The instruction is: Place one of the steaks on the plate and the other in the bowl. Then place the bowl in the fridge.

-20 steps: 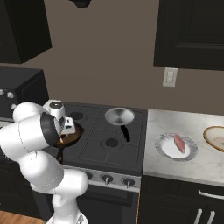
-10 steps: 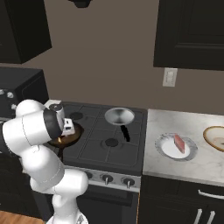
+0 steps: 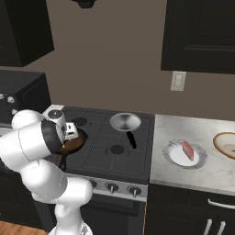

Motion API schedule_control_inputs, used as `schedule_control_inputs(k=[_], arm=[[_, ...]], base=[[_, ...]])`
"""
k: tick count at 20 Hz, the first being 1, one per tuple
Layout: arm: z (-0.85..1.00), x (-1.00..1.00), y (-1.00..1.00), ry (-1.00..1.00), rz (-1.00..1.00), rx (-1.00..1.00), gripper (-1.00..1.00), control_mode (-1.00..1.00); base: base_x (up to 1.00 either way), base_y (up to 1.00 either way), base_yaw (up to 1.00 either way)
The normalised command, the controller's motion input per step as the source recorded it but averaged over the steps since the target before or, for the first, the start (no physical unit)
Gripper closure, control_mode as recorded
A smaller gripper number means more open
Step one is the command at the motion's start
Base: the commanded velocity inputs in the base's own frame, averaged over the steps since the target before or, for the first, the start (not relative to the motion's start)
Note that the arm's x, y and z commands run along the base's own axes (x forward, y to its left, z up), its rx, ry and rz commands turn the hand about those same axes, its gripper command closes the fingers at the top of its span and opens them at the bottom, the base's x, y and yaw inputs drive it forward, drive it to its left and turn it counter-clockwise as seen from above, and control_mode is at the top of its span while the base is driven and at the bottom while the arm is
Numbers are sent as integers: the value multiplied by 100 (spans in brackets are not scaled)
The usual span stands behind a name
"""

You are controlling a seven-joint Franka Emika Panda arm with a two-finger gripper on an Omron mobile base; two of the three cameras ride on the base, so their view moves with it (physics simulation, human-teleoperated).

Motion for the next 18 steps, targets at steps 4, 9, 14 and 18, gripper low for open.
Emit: schedule_control_inputs(k=[4,9,14,18], arm=[[61,-60,-42,-28,0,0,100,-100],[97,-53,-58,-14,0,15,100,-100],[100,-31,-46,0,0,23,100,-100],[72,-45,-32,1,0,15,100,-100]], base=[[0,0,0],[0,0,0],[0,0,0],[0,0,0]])
